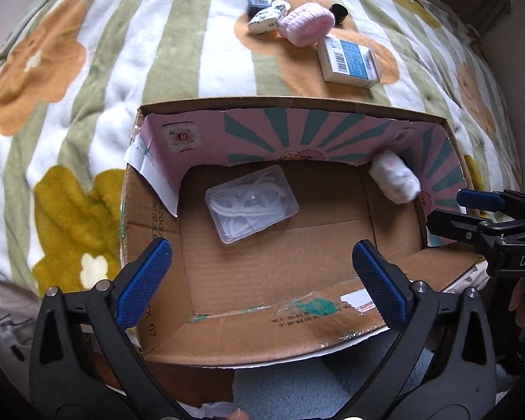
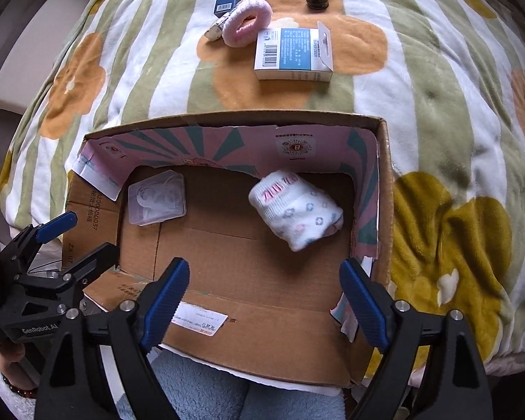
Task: Organize objects
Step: 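Open both tools to drop the sock and flosser box into the cardboard box, then grasp the pink sock roll with the right tool while the left tool grasps the tissue pack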
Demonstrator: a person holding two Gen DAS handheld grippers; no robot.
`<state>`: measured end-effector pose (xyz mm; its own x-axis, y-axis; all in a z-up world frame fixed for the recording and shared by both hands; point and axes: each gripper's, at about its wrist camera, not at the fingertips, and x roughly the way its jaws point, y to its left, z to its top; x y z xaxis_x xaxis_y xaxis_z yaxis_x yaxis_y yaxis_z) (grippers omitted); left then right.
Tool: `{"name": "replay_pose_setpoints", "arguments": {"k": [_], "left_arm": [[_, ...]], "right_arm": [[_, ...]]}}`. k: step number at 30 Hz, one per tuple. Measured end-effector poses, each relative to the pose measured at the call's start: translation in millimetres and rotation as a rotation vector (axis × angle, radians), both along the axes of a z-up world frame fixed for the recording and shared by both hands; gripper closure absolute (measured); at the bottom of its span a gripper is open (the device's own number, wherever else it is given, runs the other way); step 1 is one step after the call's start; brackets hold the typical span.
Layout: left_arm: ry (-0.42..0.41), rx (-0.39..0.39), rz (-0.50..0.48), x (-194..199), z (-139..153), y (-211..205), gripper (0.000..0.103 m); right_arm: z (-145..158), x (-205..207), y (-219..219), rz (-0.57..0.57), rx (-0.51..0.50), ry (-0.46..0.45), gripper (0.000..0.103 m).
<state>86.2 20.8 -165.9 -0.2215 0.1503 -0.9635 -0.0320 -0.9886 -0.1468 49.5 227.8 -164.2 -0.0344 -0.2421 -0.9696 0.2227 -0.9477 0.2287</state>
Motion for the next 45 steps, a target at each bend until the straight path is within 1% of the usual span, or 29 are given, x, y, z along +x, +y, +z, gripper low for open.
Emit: {"name": "replay_pose_setpoints", "arguments": {"k": [5, 10, 16, 20, 24, 30, 37, 41, 45], "left_arm": [[0.020, -0.006, -0.025, -5, 8, 1, 0.000], [0.035, 0.010, -0.033, -11, 15, 0, 0.000], [0.031, 0.036, -0.026, -17, 17, -5, 0.000], [0.026, 0.019, -0.015, -23, 16, -9, 0.000], [0.024, 0.020, -0.015, -29, 18, -13, 0.000], [0.030, 0.025, -0.026, -44, 30, -16, 0.000], [0.061, -0.001, -0.070, -85, 51, -18, 0.000], [0.048, 0.048, -0.089, -123, 58, -24, 0.000], [0.037, 0.041, -0.131, -163, 61, -23, 0.000]], "right_arm": [[6, 0, -1, 0.002, 0.003, 0.005, 0.018], [11, -5, -4, 0.010, -0.003, 0.000, 0.018], [11, -6, -7, 0.013, 0.003, -0.010, 0.018], [12, -8, -11, 0.025, -0.008, -0.006, 0.018], [11, -13, -16, 0.021, -0.008, -0.001, 0.018], [19, -22, -20, 0.024, -0.013, 0.010, 0.018], [45, -45, -23, 0.023, -0.031, 0.071, 0.018], [61, -66, -25, 0.032, -0.046, 0.111, 0.018], [71, -91, -30, 0.048, -0.043, 0.135, 0.018]]}}
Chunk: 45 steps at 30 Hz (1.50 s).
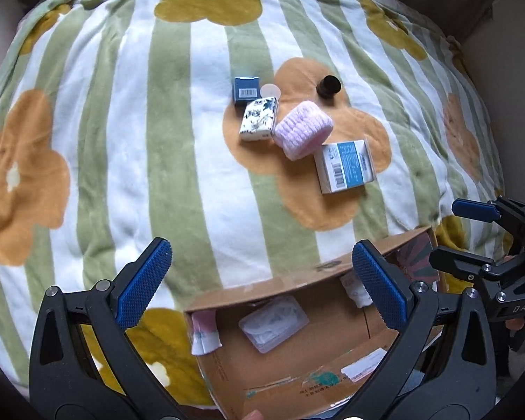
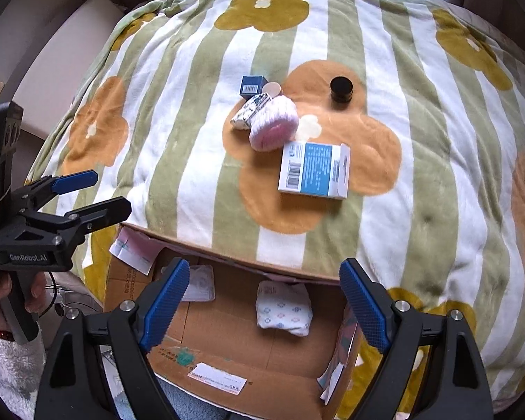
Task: Organize objects
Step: 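Grasp the pink sock roll with the right tool while the left tool grasps the tissue pack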
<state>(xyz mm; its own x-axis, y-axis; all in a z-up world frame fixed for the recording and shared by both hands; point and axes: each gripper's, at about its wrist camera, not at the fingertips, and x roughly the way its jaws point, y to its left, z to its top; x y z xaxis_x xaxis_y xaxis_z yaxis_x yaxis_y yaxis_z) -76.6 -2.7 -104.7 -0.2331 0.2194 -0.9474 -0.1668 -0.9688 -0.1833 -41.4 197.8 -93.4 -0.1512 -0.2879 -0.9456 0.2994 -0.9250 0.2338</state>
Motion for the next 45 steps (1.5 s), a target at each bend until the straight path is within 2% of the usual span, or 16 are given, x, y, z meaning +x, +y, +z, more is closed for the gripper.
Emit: {"name": "replay_pose_setpoints", "arguments": {"k": [5, 12, 19, 23, 27, 31, 38, 45], "left_arm": [[-0.022, 0.037, -0.044, -52, -9, 1, 0.001], [-0.080, 0.110, -0.077, -124, -46, 5, 0.001], [-0.228, 0.219, -0.045, -180, -100, 7, 0.002], [-0.264, 0.212, -0.070, -195, -126, 17, 0.005], [-0.298, 0.215, -0.087, -203, -148, 27, 0.007], [-0.328, 0.228, -0.073, -210, -164, 32, 0.008], [-0.352, 0.212, -0.085, -213, -182, 41, 0.015], [-0.344, 0.198, -0.090, -213, -186, 45, 0.022]], "right_arm": [[0, -38, -3, -0.008, -0.043, -0.010, 0.018], [-15, -95, -7, -0.027, -0.118, -0.027, 0.018], [-58, -139, -8, -0.043, -0.171, -0.090, 0.018], [-78, -152, -8, -0.045, -0.203, -0.130, 0.018], [-90, -160, -10, -0.051, -0.194, -0.146, 0.018], [-100, -164, -10, -0.065, -0.213, -0.174, 0.028], [-110, -171, -12, -0.076, -0.238, -0.203, 0.037], [-120, -174, -10, -0.101, -0.249, -0.226, 0.044]]}}
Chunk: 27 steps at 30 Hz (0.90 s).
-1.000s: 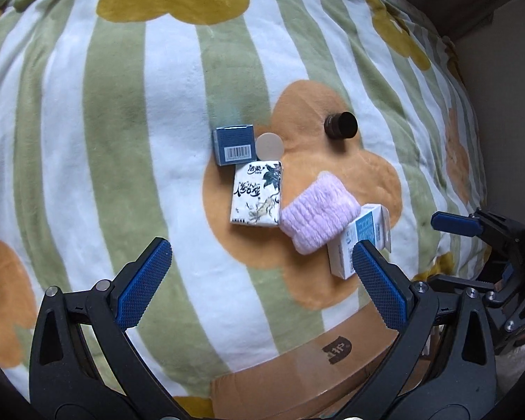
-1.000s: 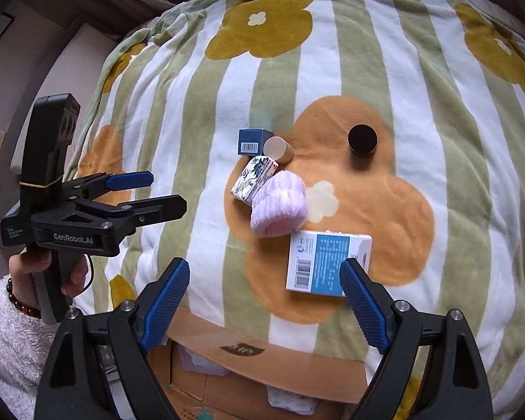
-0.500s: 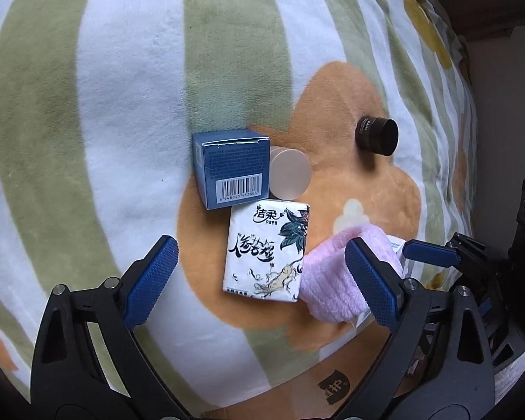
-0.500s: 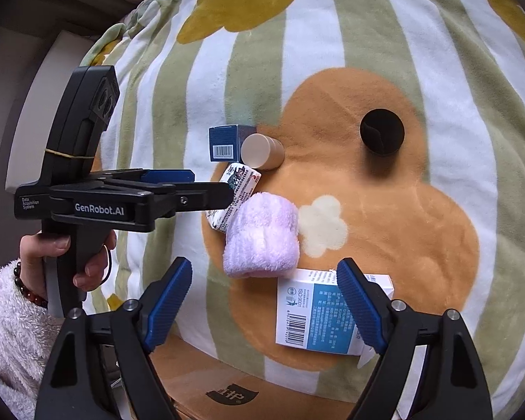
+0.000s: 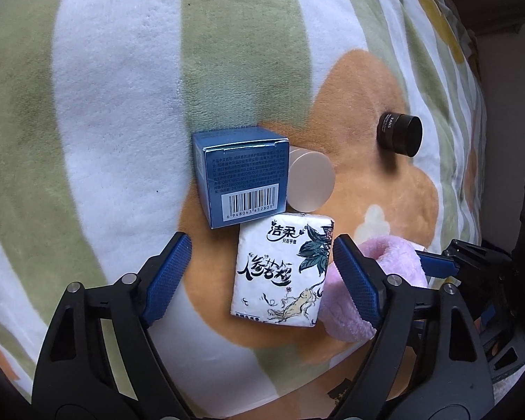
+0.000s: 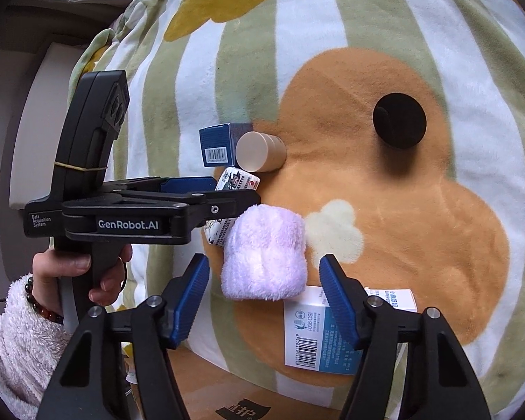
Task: Organize objects
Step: 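Grasp the pink sock roll with the right tool while the left tool grasps the tissue pack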
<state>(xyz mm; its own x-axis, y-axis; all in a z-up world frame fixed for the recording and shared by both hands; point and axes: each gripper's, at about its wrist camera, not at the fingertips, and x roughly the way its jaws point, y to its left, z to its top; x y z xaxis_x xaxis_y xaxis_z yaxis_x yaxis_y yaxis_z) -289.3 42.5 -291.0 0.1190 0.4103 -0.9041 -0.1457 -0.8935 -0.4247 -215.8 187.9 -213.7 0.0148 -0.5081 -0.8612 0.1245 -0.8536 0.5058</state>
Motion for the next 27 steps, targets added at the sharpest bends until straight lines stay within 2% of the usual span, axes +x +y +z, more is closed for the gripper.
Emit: {"name": "replay_pose_setpoints", "arguments": {"k": [3, 7, 12, 14, 27], "left_arm": [[0.010, -0.014, -0.011, 2, 0, 3, 0.028], [0.008, 0.007, -0.013, 4, 2, 6, 0.044], [0.017, -0.007, -0.029, 8, 0, 13, 0.051], [0.015, 0.000, -0.024, 8, 0, 14, 0.059], [0.017, 0.033, 0.015, 15, 9, 11, 0.059]], "right_arm": [[-3, 0, 2, -0.014, -0.010, -0.010, 0.046], [-6, 1, 6, -0.052, -0.030, -0.022, 0.051], [-6, 4, 10, -0.071, -0.037, -0.026, 0.063], [-5, 5, 13, -0.074, -0.039, -0.027, 0.066], [6, 8, 11, -0.110, -0.043, -0.014, 0.071]]}}
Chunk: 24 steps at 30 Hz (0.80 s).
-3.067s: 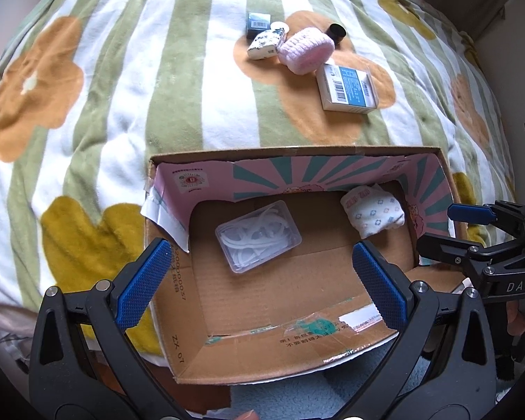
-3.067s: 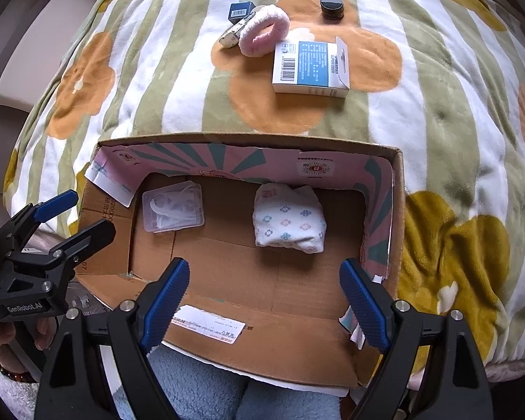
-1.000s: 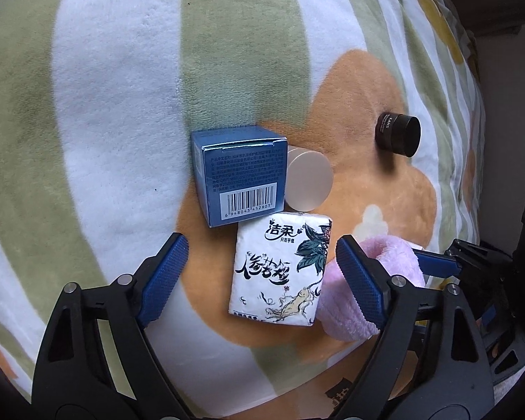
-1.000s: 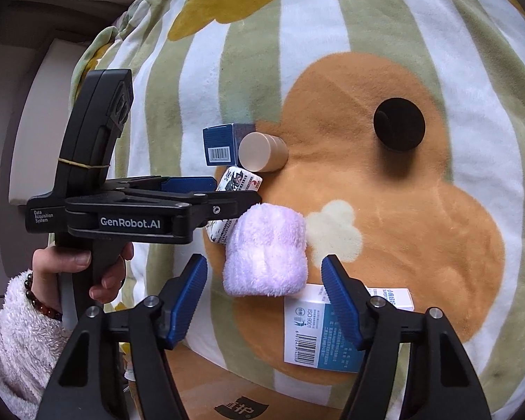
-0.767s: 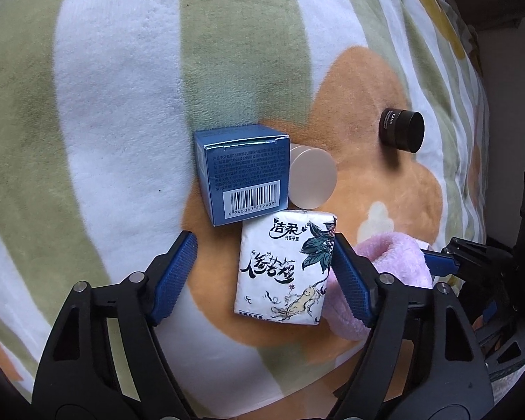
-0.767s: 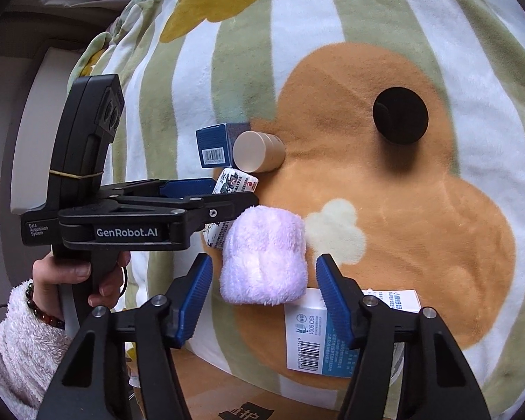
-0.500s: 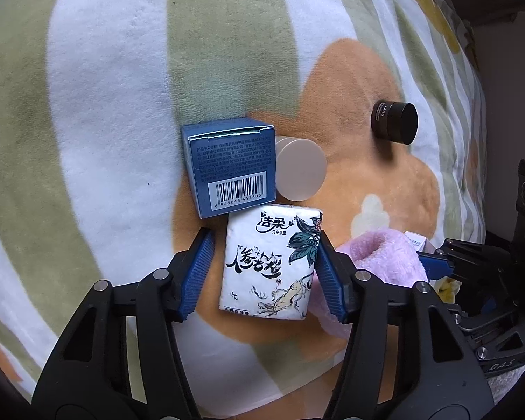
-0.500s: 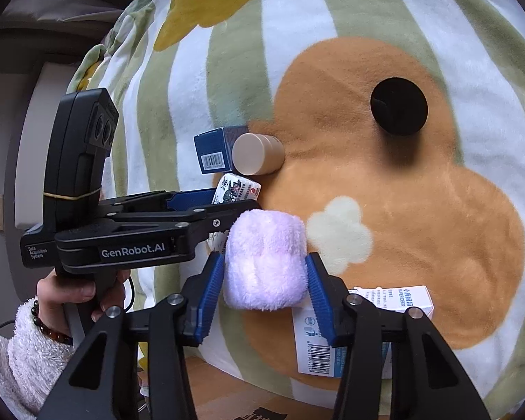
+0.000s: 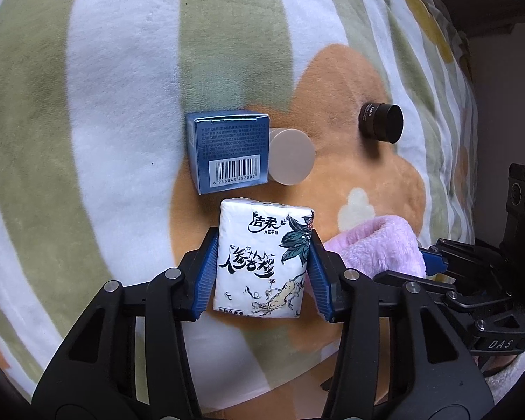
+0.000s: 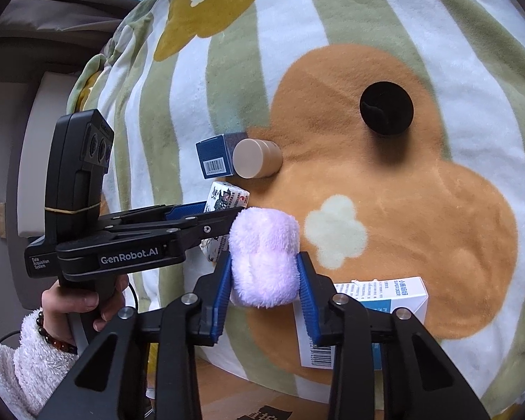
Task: Organize objects
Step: 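Grasp the pink sock roll with the right tool while the left tool grasps the tissue pack, then carry the pink sock roll and tissue pack over the cardboard box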
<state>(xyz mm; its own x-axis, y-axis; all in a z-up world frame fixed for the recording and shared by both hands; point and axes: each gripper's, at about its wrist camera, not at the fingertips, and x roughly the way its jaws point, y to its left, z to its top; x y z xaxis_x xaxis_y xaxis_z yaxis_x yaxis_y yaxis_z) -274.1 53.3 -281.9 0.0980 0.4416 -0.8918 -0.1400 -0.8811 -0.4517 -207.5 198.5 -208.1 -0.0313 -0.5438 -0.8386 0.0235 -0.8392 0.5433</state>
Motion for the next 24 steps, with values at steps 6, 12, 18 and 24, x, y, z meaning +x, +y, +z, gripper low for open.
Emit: {"name": "replay_pose_setpoints", "arguments": {"k": [6, 12, 18, 24], "left_arm": [[0.048, -0.012, 0.013, 9, 15, -6, 0.059], [0.086, -0.012, 0.044, 21, 58, -21, 0.059], [0.138, -0.027, 0.084, 54, 102, -35, 0.059], [0.202, -0.057, 0.108, 97, 146, -37, 0.059]], "right_arm": [[12, -3, -7, -0.006, 0.000, 0.021, 0.073], [32, 3, -8, -0.005, -0.003, 0.055, 0.074], [68, 18, -8, 0.009, 0.015, 0.105, 0.074], [103, 45, 1, 0.032, 0.087, 0.164, 0.074]]}}
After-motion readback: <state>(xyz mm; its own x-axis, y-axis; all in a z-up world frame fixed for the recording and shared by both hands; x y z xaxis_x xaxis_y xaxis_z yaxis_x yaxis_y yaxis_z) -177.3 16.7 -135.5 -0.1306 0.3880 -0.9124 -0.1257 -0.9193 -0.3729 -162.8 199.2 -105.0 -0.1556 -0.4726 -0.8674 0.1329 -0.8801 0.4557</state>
